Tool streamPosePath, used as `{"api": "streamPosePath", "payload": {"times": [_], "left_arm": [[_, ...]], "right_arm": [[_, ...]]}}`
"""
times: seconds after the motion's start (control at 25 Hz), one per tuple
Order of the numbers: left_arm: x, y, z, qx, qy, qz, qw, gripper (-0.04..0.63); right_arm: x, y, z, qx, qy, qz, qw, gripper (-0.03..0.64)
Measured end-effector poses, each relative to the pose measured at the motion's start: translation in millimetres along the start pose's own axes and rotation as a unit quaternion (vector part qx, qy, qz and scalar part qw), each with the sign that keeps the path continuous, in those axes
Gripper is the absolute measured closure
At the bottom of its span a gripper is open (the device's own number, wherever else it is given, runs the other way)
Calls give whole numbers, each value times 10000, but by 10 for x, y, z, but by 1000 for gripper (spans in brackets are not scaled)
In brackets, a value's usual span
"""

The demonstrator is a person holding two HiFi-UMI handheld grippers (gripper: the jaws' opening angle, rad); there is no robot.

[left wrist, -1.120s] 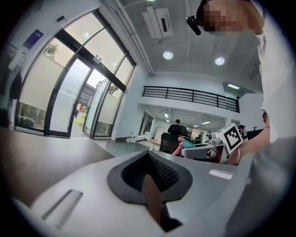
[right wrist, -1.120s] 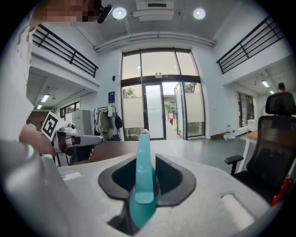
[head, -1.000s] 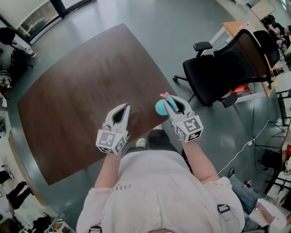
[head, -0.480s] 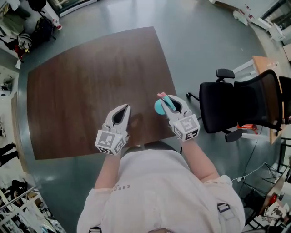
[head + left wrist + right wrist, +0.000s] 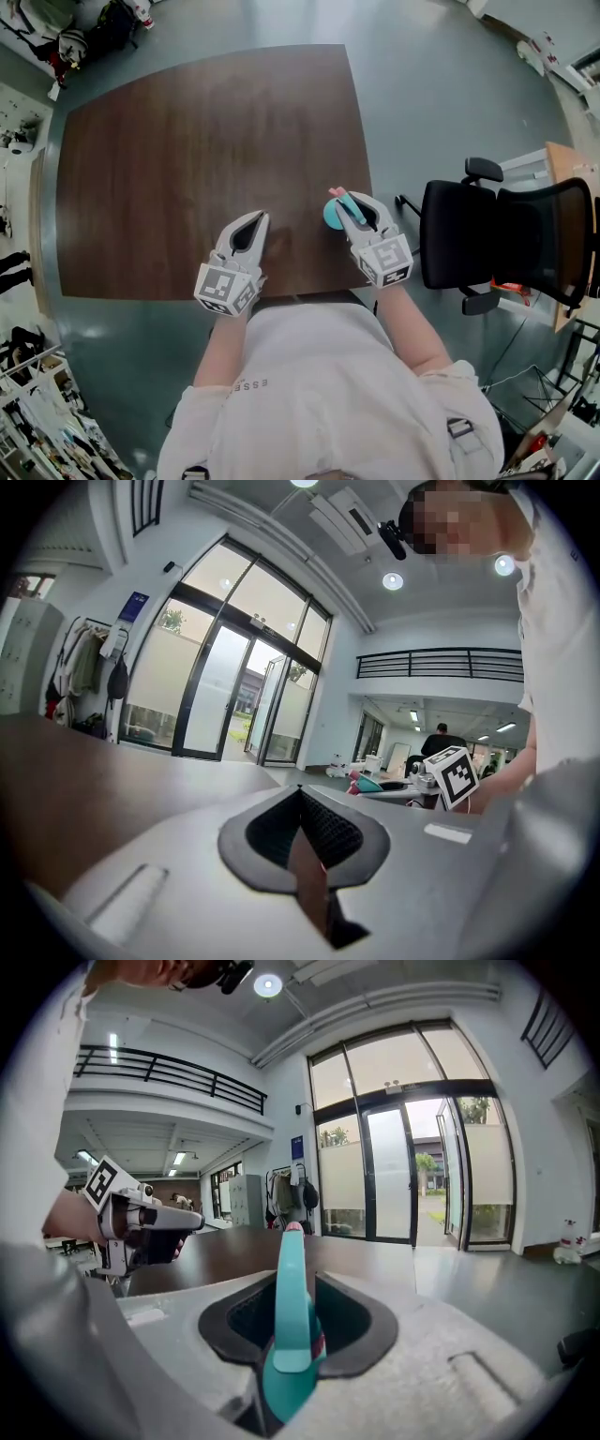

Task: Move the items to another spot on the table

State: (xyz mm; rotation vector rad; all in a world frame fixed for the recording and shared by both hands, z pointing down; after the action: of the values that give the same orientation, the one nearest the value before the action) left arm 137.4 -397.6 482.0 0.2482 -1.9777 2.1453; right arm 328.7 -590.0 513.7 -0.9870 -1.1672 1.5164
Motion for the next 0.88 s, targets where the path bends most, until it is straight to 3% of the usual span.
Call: {"api": "streamPosePath", "payload": {"times": [0.36, 0.4, 0.48, 0.52, 0.72, 0.88], "left_arm": [[-7, -54, -13, 26, 20, 56, 10000, 578], [-19, -52, -28, 15, 23, 53, 10000, 578], [-31, -26, -73, -21, 48, 48, 10000, 578], [-22, 3, -97, -42, 61, 53, 10000, 578], [59, 198, -199, -192, 4, 108, 9998, 578], [143, 360, -333, -297, -189, 155, 9993, 578]], "right_arm": [[-15, -87, 10, -351, -1, 156, 9993, 529], [-13, -95, -9, -351, -44, 154, 9993, 506], [6, -76, -49, -329, -132, 124, 9993, 359], [23, -45, -62, -344, -162, 123, 9992, 336], [149, 197, -141, -652, -325, 221, 9971, 336], [308, 355, -285, -911, -894, 249, 9915, 357]]}}
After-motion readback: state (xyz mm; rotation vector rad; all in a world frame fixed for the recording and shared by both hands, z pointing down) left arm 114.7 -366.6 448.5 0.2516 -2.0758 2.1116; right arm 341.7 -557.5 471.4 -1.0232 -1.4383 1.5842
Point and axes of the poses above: the fingertips, and each gripper's own axes: z forward along the fingers, x to its left, y out of its top, the point moved 10 cm from there along -z, backward along the fingers, and after that the axes turned 5 degrees about -x, right-handed, at the moved point
